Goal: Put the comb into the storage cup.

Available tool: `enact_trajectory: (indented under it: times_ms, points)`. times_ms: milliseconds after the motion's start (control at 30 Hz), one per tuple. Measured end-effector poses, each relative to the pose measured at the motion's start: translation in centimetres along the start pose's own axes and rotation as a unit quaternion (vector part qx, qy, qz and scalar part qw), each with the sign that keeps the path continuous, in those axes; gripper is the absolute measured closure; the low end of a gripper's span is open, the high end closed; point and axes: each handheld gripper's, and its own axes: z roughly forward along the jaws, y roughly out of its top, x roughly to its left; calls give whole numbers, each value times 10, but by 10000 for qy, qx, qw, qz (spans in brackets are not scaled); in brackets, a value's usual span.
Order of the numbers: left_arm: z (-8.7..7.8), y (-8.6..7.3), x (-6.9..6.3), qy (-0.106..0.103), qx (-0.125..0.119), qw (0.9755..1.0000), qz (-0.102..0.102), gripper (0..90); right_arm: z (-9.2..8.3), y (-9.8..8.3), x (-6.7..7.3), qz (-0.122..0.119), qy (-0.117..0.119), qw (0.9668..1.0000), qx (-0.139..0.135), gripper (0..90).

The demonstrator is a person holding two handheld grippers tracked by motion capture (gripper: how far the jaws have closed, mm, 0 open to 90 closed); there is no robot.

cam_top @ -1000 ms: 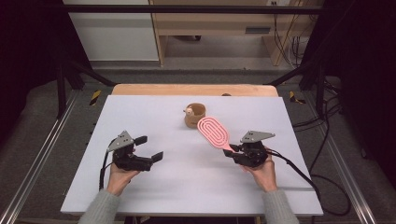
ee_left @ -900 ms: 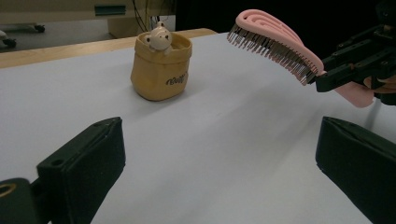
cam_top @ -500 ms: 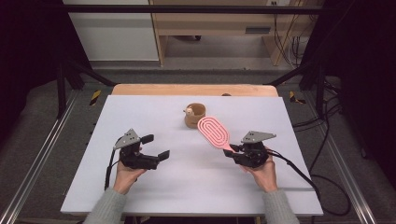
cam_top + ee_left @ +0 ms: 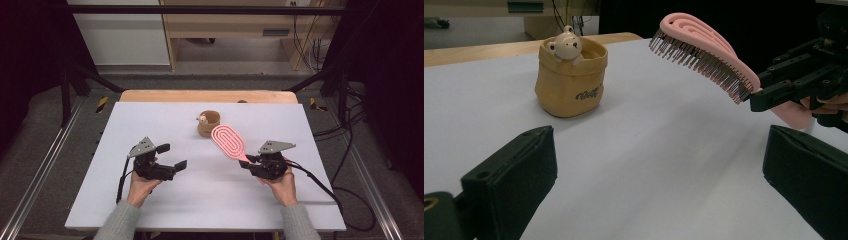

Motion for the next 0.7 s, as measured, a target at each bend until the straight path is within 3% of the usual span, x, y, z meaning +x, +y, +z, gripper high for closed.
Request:
enact_trajectory:
  times_ms: [700]
  points:
    - [12, 8, -10, -169, -65, 9998, 4, 2, 0, 0, 2, -21, 51, 10000, -13, 702]
